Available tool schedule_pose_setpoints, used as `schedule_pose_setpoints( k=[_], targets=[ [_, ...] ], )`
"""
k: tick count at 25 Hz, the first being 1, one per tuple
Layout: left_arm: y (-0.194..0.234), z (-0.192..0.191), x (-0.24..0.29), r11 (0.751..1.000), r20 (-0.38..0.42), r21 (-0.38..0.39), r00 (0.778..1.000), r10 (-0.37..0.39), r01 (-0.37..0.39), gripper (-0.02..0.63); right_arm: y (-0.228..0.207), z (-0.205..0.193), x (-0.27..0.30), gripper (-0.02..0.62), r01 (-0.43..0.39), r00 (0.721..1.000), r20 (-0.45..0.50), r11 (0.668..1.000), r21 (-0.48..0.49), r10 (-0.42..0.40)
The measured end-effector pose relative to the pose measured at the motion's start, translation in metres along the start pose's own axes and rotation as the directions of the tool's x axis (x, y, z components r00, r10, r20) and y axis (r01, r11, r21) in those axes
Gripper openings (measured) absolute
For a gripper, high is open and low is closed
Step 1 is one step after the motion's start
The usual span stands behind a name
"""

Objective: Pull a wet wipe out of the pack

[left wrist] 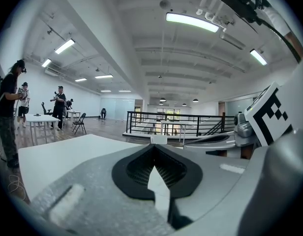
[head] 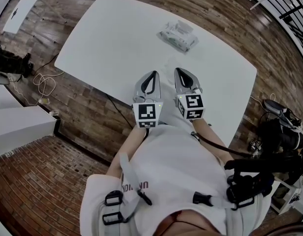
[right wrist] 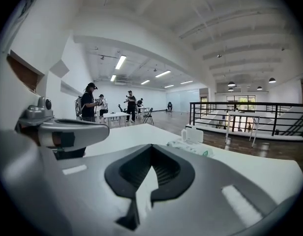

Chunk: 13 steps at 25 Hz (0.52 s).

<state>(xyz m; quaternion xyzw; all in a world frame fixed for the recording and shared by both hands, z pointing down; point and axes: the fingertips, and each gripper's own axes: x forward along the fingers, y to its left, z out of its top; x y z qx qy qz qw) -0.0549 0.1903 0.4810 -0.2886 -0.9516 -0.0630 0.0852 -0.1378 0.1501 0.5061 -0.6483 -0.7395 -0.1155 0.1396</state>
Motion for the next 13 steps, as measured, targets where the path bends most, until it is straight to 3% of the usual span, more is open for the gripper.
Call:
schedule_pose_setpoints(
  k=[13],
  targets=[
    [-0.0018,0.0006,-0.0018,1.0,-0.004,0.002,1.0,0.007,-0.007,0.002,-0.0008,-0.003,-0.0017,0.005,-0.01,1.0,-0.012,1.0,0.011,0.01]
  ],
)
